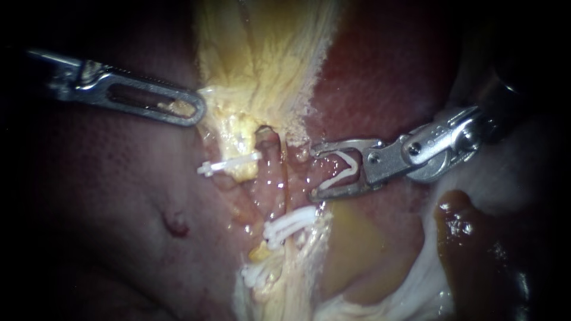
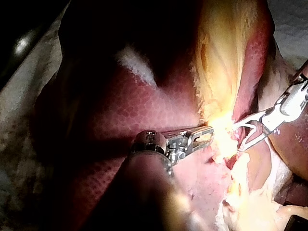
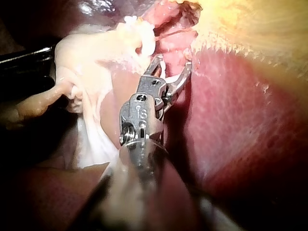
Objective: Clipping third clip right tube
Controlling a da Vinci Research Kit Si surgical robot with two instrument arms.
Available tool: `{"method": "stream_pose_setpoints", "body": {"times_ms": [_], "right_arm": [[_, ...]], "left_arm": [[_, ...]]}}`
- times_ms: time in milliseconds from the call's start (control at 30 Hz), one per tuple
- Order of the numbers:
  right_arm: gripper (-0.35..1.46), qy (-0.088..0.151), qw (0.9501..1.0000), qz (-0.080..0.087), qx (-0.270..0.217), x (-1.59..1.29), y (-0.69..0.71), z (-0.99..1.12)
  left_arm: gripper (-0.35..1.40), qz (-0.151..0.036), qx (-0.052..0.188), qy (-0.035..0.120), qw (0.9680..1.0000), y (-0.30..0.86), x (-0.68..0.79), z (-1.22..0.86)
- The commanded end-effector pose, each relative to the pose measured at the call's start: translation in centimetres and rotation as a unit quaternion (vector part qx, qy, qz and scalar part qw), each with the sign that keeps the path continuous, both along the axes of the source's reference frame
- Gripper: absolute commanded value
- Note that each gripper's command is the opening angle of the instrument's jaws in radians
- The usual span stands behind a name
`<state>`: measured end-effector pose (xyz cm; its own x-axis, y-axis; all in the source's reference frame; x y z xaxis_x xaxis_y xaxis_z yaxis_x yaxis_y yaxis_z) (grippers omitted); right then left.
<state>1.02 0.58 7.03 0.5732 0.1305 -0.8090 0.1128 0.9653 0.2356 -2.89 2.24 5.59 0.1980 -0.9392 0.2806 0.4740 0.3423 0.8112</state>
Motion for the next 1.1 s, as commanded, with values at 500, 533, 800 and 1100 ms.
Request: {"method": "stream_pose_setpoints", "body": {"times_ms": [500,533,800,1100], "right_arm": [[0.47,0.003,0.9981,0.04,0.046,-0.01,0.06,-0.01],[0.48,0.005,0.9976,0.044,0.052,-0.01,0.06,-0.01],[0.49,0.034,0.989,0.048,0.136,0.0,0.07,-0.01],[0.5,0.064,0.9766,0.054,0.198,0.01,0.06,-0.01]], "left_arm": [[-0.35,0.001,0.0,-0.001,1.0,0.01,0.02,0.0],[-0.35,0.001,0.0,-0.001,1.0,0.01,0.02,0.0],[-0.35,0.001,0.0,-0.001,1.0,0.01,0.02,0.0],[-0.35,0.001,0.0,-0.001,1.0,0.02,0.03,0.0]]}}
